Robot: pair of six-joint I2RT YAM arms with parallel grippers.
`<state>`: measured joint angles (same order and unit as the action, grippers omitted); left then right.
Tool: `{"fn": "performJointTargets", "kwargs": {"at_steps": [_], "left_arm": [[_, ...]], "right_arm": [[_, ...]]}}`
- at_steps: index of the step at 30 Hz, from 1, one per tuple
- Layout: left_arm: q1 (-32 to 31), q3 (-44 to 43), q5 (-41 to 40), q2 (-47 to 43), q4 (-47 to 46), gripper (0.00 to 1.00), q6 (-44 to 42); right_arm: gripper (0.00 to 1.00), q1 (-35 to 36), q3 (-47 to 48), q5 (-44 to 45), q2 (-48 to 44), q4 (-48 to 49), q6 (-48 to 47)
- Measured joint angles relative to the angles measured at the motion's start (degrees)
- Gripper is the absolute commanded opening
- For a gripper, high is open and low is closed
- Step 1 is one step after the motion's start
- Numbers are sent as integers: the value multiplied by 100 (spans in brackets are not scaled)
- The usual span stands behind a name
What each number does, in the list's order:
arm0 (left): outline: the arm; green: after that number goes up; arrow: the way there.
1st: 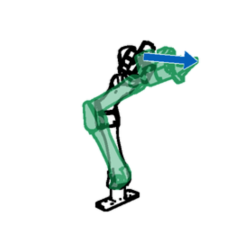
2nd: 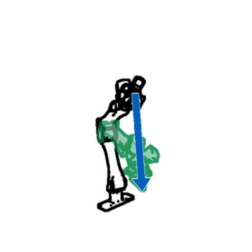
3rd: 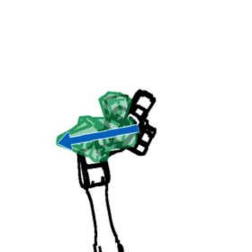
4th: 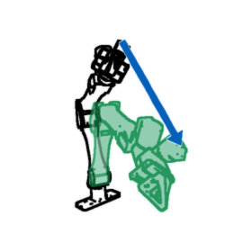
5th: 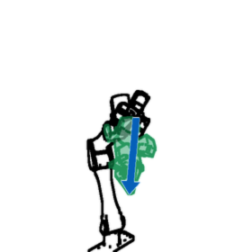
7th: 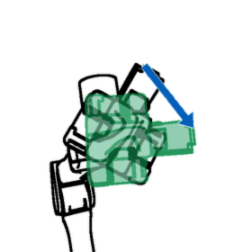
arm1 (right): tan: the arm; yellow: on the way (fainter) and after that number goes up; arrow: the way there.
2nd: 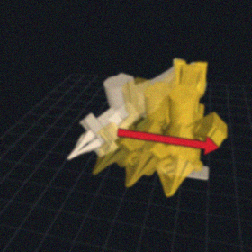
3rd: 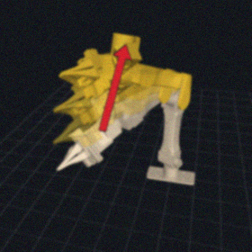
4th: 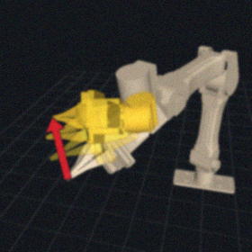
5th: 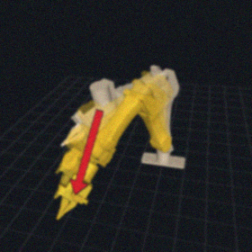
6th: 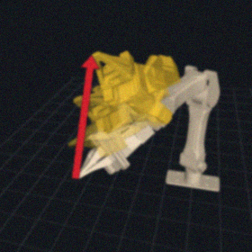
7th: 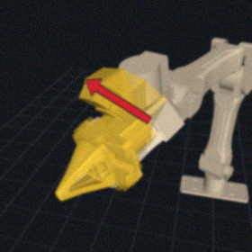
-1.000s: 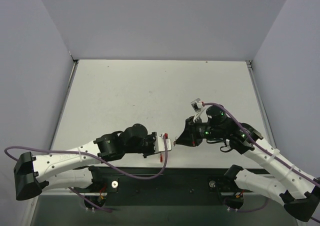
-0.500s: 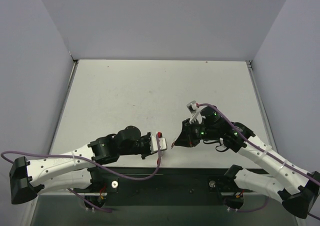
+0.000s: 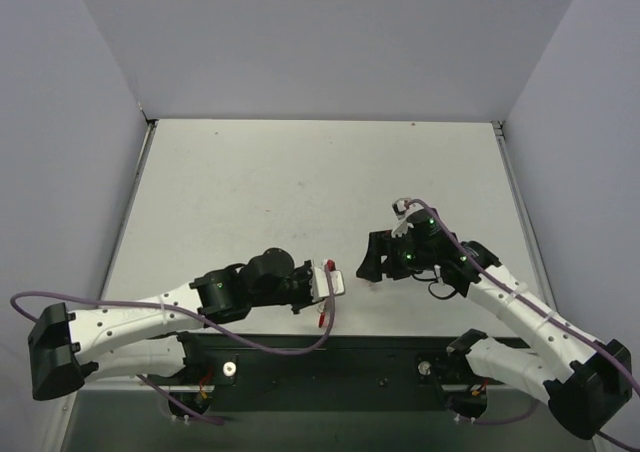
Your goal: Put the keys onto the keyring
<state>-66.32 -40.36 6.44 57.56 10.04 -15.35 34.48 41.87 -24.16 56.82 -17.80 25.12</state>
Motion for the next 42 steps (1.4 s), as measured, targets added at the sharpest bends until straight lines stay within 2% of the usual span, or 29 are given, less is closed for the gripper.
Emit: {"fn": "performJointTargets", "kwargs": {"at_steps": [5, 8, 10, 13, 16, 20, 25, 28, 35, 39, 42], "left_arm": [[98, -636, 76, 1012, -179, 0, -35], [348, -866, 479, 1587, -483, 0, -9], [651, -837, 879, 1897, -793, 0, 92], [1222, -402, 1578, 2050, -1604, 0, 470], [1692, 203, 2330, 2096, -2820, 0, 1093], [1928, 675, 3075, 2243, -4271, 0, 1947], [1947, 754, 3585, 2131, -5388, 0, 2684], [1947, 745, 3663, 1759, -5648, 0, 2953], [1950, 295, 3591, 645, -5580, 0, 3176], [1950, -129, 3530, 345, -5351, 0, 3298], [1950, -492, 3477, 308, -5066, 0, 3442]], "right_arm": [[73, -42, -13, 212, -422, 26, -26], [72, -72, -175, 170, -776, 94, -31], [68, -76, -315, 111, -1019, 90, -63], [63, -76, -494, -76, -1362, 118, -164], [56, -109, -605, -378, -1580, 273, -251], [50, -144, -616, -782, -1604, 542, -280], [45, -155, -293, -1274, -1449, 658, -254], [42, -155, 216, -1504, -1370, 713, -221], [36, -155, 1379, -1902, -1366, 879, -35], [36, -39, 1786, -2037, -1305, 901, 85], [36, 306, 2068, -1989, -1191, 831, 81]]}}
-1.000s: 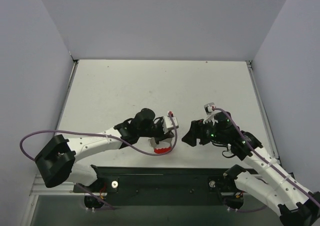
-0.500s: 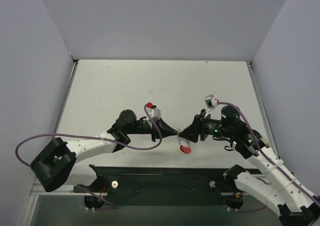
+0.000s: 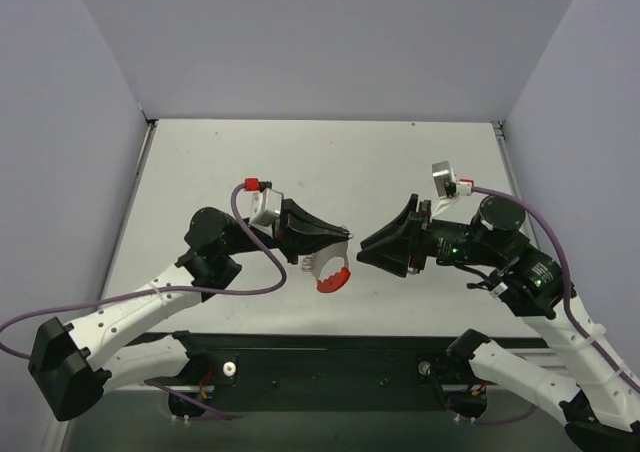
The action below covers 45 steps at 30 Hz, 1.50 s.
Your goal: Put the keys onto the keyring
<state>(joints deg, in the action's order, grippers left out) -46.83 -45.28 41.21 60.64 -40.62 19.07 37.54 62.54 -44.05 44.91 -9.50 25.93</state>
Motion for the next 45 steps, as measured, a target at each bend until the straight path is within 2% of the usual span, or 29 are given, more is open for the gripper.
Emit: {"fn": "performJointTargets", "kwargs": {"at_steps": [5, 10, 23, 26, 31, 35, 38, 39, 45], "left_arm": [[0, -256, -15, -7, 323, 0, 216], [-20, -363, -20, -33, 651, 0, 363], [-273, -575, -2, -190, 1001, 0, 428], [-382, -579, -9, -190, 1113, 0, 413], [-538, -638, -37, -186, 1259, 0, 341], [-568, -673, -68, -186, 1408, 0, 254], [-592, -699, -81, -186, 1519, 0, 221], [-599, -708, -83, -190, 1547, 0, 214], [-706, -817, -166, -219, 1749, 0, 173]], "right_arm": [[40, 551, 387, 162, 149, -118, -68], [42, 573, 457, 564, 146, -302, -179], [41, 627, 457, 1108, 149, -483, -243], [37, 667, 457, 1108, 151, -474, -240], [22, 754, 457, 1054, 153, -380, -223], [17, 815, 457, 992, 175, -354, -201], [8, 857, 457, 968, 203, -356, -210], [0, 866, 457, 973, 212, -358, -212], [0, 981, 520, 1010, 197, -409, -354]]}}
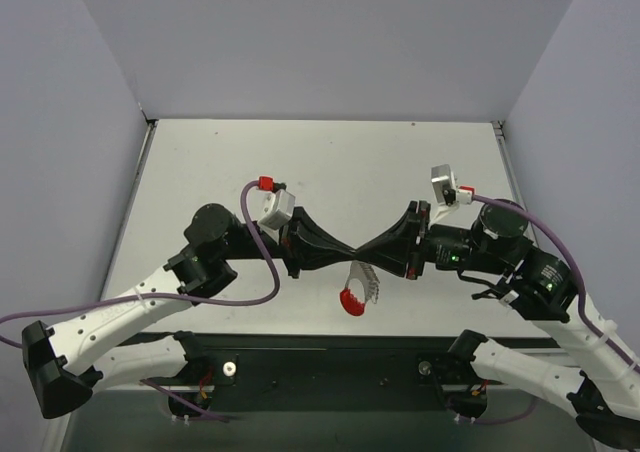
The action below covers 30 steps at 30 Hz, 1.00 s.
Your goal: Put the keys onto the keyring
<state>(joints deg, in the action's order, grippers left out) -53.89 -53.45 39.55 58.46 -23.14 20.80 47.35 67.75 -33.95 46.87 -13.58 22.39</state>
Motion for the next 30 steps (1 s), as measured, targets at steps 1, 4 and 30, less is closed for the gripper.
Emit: {"fn": "performJointTargets", "kwargs": {"at_steps": [1, 4, 30], "left_arm": [[-13, -20, -15, -11, 46, 0, -17], [-59, -92, -76, -44, 236, 2, -85], [-122, 79, -264, -393, 173, 67, -422]], "right_arm": [[0, 15, 4, 13, -11, 0, -17], [0, 76, 4, 66, -42, -4, -63], [0, 197, -170, 17, -245, 304, -17]]}}
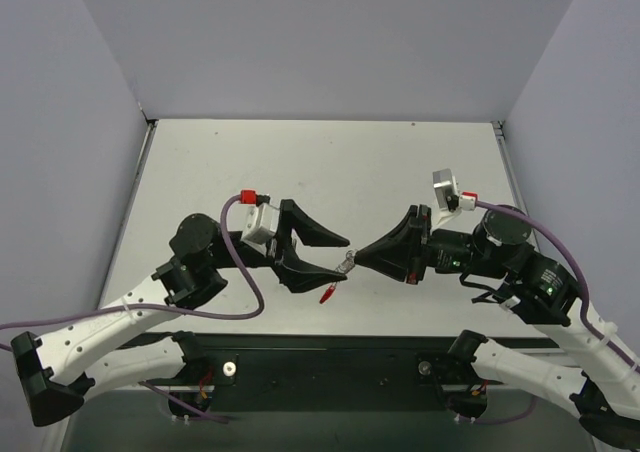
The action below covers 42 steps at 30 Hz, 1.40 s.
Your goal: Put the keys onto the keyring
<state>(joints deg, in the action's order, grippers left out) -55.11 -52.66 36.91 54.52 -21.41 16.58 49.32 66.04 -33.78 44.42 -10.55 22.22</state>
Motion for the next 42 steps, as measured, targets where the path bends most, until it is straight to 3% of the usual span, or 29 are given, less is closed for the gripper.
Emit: {"fn": "performJointTargets", "kwargs": {"at_steps": [11, 19, 32, 42], "left_arm": [[164, 105, 251, -378, 221, 68, -345], [573, -426, 334, -59, 343, 65, 155], [916, -535, 1923, 728, -1600, 56, 2295], [916, -697, 2081, 1032, -2514, 49, 3025]], "right_arm": [[0, 0, 4, -210, 37, 2, -153], [0, 2, 129, -807, 179, 63, -627], [0, 2, -168, -933, -348, 1381, -1202], [0, 0, -514, -907, -339, 2006, -1176]]}}
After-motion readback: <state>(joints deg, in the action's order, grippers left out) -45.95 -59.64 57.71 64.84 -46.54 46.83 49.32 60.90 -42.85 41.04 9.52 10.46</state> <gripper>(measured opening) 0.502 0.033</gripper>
